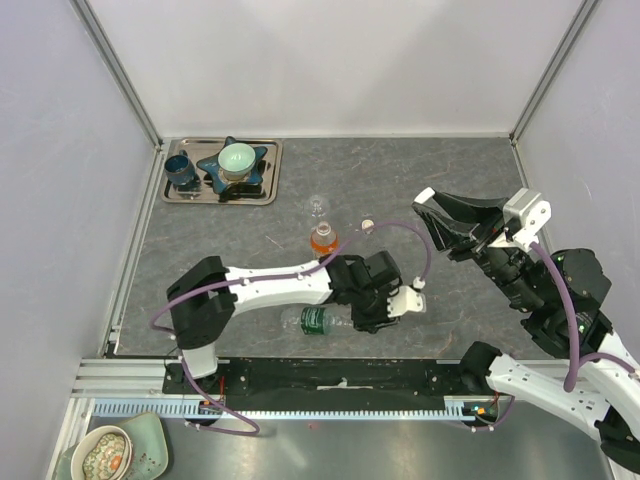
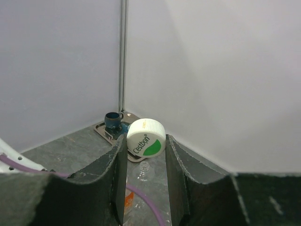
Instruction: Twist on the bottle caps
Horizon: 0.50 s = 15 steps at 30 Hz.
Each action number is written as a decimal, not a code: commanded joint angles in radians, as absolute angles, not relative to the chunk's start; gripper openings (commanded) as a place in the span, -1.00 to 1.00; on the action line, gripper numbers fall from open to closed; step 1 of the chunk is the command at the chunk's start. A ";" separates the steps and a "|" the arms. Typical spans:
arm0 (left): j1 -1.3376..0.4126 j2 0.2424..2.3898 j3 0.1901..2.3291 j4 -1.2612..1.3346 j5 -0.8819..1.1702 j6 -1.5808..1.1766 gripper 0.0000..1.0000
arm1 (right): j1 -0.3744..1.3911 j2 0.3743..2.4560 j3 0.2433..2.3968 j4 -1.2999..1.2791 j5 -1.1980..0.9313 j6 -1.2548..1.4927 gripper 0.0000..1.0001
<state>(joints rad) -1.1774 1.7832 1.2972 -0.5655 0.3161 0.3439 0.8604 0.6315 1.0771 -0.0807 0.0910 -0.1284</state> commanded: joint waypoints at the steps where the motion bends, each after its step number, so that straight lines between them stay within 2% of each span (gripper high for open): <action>1: -1.244 1.841 1.301 -0.531 0.227 0.394 -0.81 | 0.864 0.620 1.106 -0.113 0.135 -0.137 -0.49; 9: -1.305 1.928 1.298 -0.485 0.172 0.388 -0.80 | 0.864 0.627 1.117 -0.117 0.121 -0.132 -0.48; 11: -1.308 1.940 1.305 -0.483 0.167 0.385 -0.71 | 0.864 0.624 1.115 -0.117 0.117 -0.129 -0.48; 12: -1.312 1.944 1.307 -0.482 0.164 0.384 -0.65 | 0.864 0.626 1.114 -0.117 0.118 -0.129 -0.47; 13: -1.313 1.945 1.310 -0.483 0.155 0.380 -0.40 | 0.864 0.626 1.114 -0.117 0.118 -0.129 -0.47; 15: -1.319 1.937 1.309 -0.488 0.146 0.379 -0.13 | 0.864 0.629 1.114 -0.118 0.114 -0.126 -0.46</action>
